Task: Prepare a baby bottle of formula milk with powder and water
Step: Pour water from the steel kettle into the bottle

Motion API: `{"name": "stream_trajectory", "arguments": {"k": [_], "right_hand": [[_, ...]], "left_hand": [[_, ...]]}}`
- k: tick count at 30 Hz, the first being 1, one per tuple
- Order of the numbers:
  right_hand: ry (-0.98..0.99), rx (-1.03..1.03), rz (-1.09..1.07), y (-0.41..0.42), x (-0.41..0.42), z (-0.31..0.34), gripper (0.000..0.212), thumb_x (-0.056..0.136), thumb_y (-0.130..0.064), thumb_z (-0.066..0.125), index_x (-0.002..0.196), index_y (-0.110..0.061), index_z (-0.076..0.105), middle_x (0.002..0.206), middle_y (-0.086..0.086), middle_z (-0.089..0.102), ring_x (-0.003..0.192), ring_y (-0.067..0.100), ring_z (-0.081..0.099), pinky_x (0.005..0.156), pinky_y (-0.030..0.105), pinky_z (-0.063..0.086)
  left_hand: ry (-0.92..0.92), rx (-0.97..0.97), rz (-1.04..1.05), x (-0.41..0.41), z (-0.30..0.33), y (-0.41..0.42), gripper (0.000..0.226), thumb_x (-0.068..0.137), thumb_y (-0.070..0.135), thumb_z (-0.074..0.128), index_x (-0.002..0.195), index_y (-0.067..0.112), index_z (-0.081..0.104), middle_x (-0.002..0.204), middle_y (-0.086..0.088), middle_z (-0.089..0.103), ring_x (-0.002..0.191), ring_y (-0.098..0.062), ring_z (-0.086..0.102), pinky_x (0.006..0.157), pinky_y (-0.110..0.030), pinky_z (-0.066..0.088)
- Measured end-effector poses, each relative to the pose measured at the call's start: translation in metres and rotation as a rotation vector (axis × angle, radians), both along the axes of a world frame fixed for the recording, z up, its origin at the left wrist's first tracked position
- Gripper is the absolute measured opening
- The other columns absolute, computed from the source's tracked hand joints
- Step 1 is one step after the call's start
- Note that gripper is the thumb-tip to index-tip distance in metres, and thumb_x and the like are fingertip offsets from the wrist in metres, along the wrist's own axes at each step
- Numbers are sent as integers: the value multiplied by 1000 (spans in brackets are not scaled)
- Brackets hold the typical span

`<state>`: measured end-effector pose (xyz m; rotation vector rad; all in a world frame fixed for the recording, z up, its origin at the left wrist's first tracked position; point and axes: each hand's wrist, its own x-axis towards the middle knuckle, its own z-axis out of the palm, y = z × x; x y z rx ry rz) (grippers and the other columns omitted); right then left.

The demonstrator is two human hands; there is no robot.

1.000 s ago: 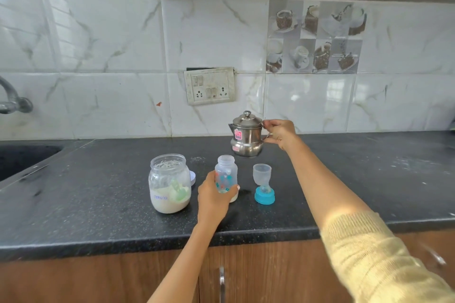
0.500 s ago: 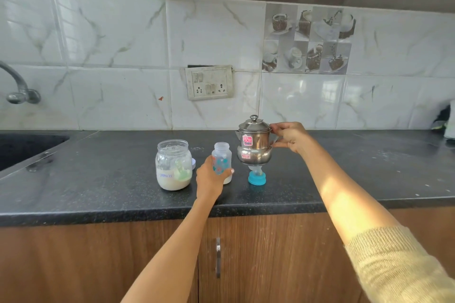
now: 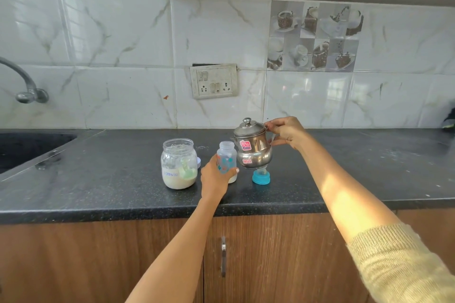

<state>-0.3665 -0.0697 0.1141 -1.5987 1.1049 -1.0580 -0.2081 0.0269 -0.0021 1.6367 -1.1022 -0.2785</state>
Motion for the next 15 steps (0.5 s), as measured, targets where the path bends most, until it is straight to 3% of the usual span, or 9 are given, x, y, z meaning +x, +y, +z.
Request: {"name": "stream_trajectory", "arguments": {"k": [2, 6, 12, 15], "right_hand": [[9, -8, -4, 1, 2, 3, 24, 90, -4, 59, 112, 3, 64, 118, 16, 64, 105, 39, 63, 77, 40, 55], [30, -22, -4, 0, 6, 7, 22, 89, -4, 60, 110, 3, 64, 117, 17, 65, 107, 39, 63, 76, 39, 54], [82, -47, 7, -5, 6, 10, 22, 89, -7, 61, 109, 1, 65, 114, 17, 65, 81, 31, 64, 77, 39, 55], [82, -41, 2, -5, 6, 12, 22, 89, -7, 61, 109, 1, 65, 114, 16, 65, 96, 35, 66, 78, 38, 55]], "left_hand": [[0, -1, 2, 0, 0, -1, 61, 76, 29, 75, 128, 12, 49, 128, -7, 58, 116, -23, 55, 95, -31, 44], [-1, -3, 5, 1, -2, -1, 62, 76, 30, 75, 129, 12, 49, 128, -8, 58, 117, -23, 55, 96, -32, 44], [2, -17, -3, 1, -2, -2, 61, 75, 29, 76, 128, 12, 50, 127, -7, 59, 117, -22, 55, 95, -30, 44], [8, -24, -5, 2, -2, -2, 62, 75, 28, 76, 128, 12, 50, 127, -7, 59, 117, -22, 55, 96, -31, 44]]}}
